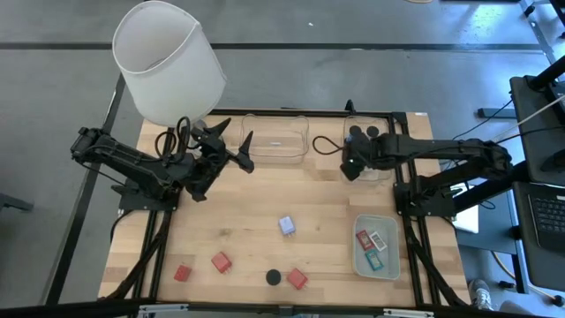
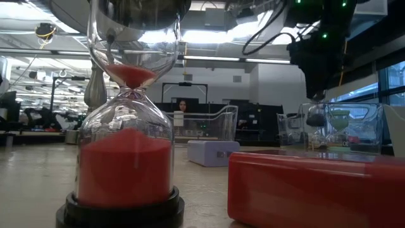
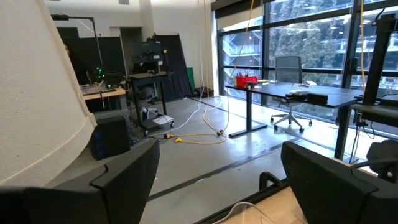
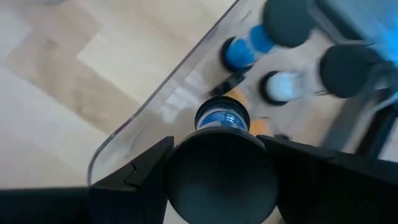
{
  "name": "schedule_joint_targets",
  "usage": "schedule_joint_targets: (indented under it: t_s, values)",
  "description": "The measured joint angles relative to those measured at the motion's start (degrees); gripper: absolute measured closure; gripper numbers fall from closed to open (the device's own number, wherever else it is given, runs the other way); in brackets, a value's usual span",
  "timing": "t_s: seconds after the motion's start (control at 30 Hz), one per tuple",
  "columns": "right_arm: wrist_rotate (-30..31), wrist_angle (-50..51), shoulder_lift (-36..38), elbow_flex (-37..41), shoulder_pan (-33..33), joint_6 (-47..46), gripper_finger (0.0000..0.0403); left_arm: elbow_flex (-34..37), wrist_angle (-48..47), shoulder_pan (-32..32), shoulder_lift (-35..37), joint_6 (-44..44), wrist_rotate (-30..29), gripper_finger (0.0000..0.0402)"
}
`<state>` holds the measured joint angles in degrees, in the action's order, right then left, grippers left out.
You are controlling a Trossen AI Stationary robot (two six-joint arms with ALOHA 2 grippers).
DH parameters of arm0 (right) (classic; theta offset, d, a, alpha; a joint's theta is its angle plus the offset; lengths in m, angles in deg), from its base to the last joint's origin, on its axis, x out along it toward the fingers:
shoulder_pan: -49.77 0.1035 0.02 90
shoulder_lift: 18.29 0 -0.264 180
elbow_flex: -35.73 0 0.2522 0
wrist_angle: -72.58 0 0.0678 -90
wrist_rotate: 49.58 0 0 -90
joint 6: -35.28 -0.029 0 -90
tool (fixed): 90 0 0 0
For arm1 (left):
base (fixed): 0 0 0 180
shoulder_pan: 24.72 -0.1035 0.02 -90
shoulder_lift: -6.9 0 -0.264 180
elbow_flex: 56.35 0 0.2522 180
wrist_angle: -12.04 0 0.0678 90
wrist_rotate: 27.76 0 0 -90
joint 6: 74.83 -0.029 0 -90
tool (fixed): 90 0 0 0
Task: Pick & Place Office items
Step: Put the violet hourglass into the right transparent bin
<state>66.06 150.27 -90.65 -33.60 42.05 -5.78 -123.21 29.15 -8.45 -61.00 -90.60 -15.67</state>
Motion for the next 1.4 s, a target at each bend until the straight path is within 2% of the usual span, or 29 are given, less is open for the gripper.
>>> schedule_joint_targets:
  t_s: [0.2, 0.67, 1.23, 1.4]
  values:
    - [-7.56, -4.8, 0.0, 4.21, -2.51, 3.12, 0.019, 0.0, 0.0, 0.0, 0.0, 0.0, 0.0, 0.0068]
    - [-10.26, -16.32, 0.0, 9.95, -8.71, 8.61, 0.019, 0.0, 0.0, 0.0, 0.0, 0.0, 0.0, 0.0068]
    - [-11.36, -18.86, 0.02, 11.57, -10.63, 11.57, 0.019, 0.0, 0.0, 0.0, 0.0, 0.0, 0.0, 0.0068]
    - [-11.55, -20.66, 0.0, 11.61, -10.63, 11.69, 0.0179, 0.0, 0.0, 0.0, 0.0, 0.0, 0.0, 0.0068]
